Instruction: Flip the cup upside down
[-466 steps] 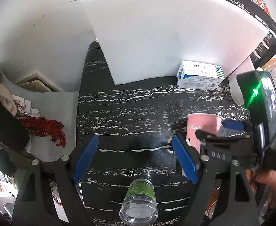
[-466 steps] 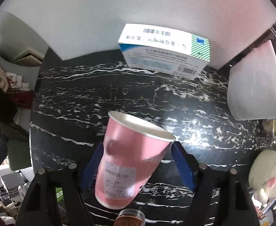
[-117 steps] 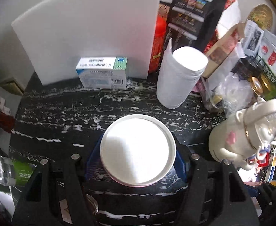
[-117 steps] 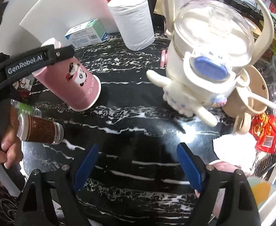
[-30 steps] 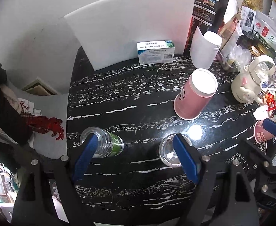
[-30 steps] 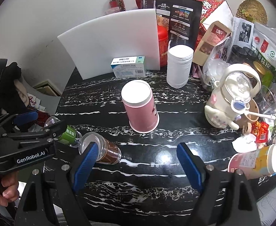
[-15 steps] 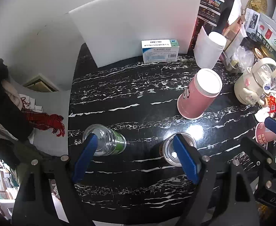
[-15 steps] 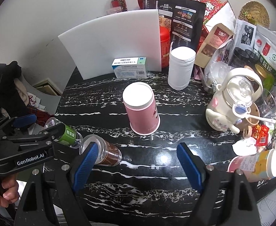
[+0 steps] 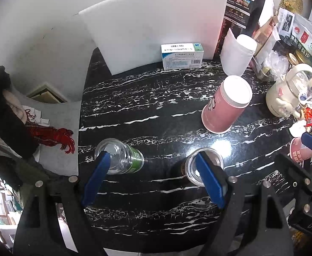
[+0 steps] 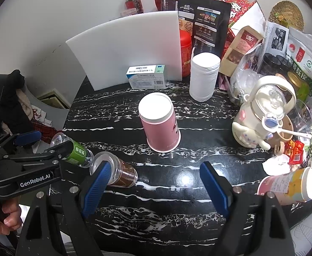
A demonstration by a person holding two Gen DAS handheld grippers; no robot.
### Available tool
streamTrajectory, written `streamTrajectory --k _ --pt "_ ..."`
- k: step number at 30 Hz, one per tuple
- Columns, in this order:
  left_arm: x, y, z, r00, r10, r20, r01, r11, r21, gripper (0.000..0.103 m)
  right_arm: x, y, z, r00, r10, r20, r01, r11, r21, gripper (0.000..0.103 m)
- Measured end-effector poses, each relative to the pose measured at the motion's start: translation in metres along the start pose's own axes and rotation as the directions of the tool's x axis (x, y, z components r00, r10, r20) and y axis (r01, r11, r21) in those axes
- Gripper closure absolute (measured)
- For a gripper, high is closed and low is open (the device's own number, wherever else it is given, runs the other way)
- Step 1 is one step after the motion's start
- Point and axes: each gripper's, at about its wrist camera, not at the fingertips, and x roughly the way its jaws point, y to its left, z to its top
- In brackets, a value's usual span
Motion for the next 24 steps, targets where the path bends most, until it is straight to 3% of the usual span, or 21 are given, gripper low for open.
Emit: streamTrajectory --k 24 --pt "-0.0006 -0.0047 0.0015 1.0 0.01 0.0 -0.01 1.0 0.017 0.022 -0.0044 -0.0028 -0.0017 1.0 -0.006 0.003 0.006 1.0 0.008 0.018"
